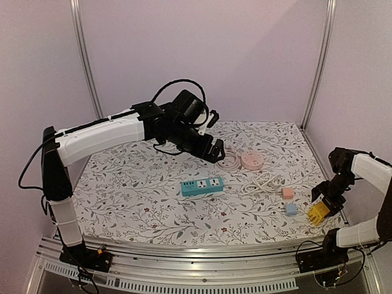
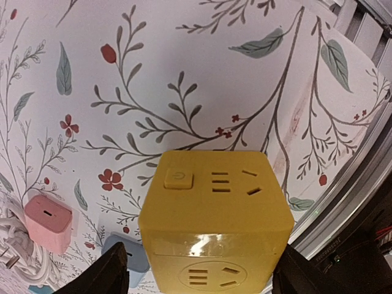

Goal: Insert the plug

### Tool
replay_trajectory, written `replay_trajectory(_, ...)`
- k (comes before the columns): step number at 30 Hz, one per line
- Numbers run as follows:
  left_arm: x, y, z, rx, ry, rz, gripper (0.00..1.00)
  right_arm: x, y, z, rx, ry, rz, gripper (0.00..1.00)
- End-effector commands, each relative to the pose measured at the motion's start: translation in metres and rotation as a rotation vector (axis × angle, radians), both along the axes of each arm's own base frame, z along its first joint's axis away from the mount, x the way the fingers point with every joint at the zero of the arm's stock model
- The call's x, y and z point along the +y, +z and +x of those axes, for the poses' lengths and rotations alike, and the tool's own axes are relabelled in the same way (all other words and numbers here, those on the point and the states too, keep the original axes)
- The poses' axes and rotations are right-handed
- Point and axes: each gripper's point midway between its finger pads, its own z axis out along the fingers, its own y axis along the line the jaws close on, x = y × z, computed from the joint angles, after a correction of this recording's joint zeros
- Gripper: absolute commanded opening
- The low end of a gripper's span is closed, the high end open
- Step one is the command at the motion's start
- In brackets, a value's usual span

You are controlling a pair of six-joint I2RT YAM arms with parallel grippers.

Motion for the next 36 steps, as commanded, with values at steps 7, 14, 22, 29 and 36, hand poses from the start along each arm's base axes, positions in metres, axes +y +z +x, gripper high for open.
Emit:
replay_trajectory(7, -0.004, 0.019, 0.001, 0.013, 0.037, -0.076, 1.00, -0.006, 0.008, 0.018, -0.090, 0.057, -0.032, 0.49)
replay_trajectory(14, -0.004, 0.023, 0.001, 0.015, 0.055, -0.095, 1.00, -0.006, 0.032, 0.035, -0.155, 0.095, -0.029, 0.38)
replay_trajectory(22, -0.007, 0.028, -0.004, 0.034, 0.067, -0.129, 0.99, -0.002, 0.078, 0.060, -0.264, 0.088, -0.006, 0.36)
replay_trajectory(29, -0.022, 0.042, -0.003, 0.068, 0.097, -0.242, 0.99, 0.011, 0.115, 0.088, -0.399, 0.079, 0.076, 0.35)
replay_trajectory(36, -0.038, 0.065, 0.010, 0.049, 0.198, -0.423, 0.98, 0.027, 0.159, 0.118, -0.563, 0.067, 0.179, 0.36)
